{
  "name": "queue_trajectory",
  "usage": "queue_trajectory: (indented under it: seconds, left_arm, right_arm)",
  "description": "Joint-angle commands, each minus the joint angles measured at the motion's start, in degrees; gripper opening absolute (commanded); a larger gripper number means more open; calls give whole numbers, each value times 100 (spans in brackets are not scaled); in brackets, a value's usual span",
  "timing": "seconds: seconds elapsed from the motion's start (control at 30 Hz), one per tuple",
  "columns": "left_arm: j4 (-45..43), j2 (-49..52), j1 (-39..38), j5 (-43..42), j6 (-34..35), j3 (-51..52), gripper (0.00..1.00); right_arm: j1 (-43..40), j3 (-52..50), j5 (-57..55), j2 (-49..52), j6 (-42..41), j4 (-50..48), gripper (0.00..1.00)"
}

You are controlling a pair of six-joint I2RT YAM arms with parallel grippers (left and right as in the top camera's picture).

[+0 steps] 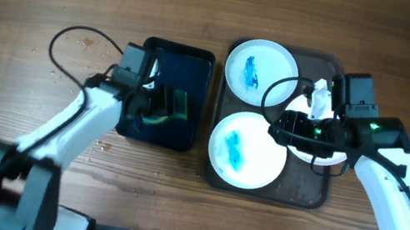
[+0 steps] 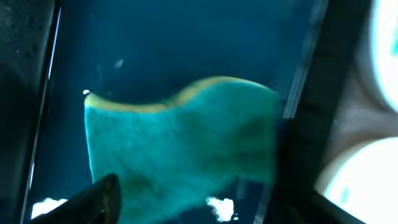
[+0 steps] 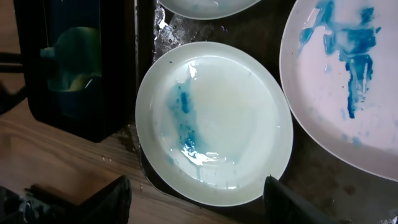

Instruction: Clean dirty plates on tray and stack at the side

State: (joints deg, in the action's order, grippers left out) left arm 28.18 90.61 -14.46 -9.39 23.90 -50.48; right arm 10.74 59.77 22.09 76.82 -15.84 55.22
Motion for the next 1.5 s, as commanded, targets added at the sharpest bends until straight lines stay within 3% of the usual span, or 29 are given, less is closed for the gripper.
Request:
queue_trajectory:
  seconds: [0.0,0.07,0.13,0.17,0.2,0.33,0.5,0.57,0.63,0.8,0.97,1.0,1.1,1.3,1.47]
  left_arm:
    - [-129,560,-20,201,195,-221,64]
    - [-197,798,-48,201,195,-229,58]
    - [-212,1084,-92,269,212,-229,40]
    - [-205,1196,-114,291,208,-229,29]
    - [-170,1290,-136,291,208,-229,5]
    - [184,1266,-155,492,208,-393,4]
    - [1429,1180,-157,796,31,-1438,4]
    - [1932,1180,-157,772,31,-1902,34]
    - [2074,1180,-157,658,33,-2070,46]
    - [2055,1327,-160,581,35,-2044,53]
    - [1788,1670,-297,584,35,-1799,50]
    - [1727,1753,-328,586,33,-1768,44]
    - [1515,2002,-409,581,33,-1762,4]
    - [1947,1676,-391,584,28,-2050,4]
    - [2424,1034,-420,581,-122,-2500,4]
  right_arm:
    - [33,-7,94,13,-85,-15,68]
    - [33,-7,92,13,-85,-15,68]
    - [33,-7,94,13,-85,-15,68]
    - [33,-7,94,13,-87,-15,68]
    - [33,-7,94,13,-85,-11,69]
    - [33,-7,94,13,-85,-4,68]
    - [33,-7,87,13,-114,-9,68]
    - [33,-7,59,13,-236,-4,68]
    - [33,-7,42,13,-240,2,69]
    - [33,-26,22,13,-240,129,72]
    - [33,-210,-26,24,-262,131,75]
    - [28,-264,-72,24,-308,118,75]
    - [28,-568,-693,35,-848,-50,78]
    - [28,-772,-732,155,-490,-181,77]
    - [28,-1069,-728,409,-472,-549,69]
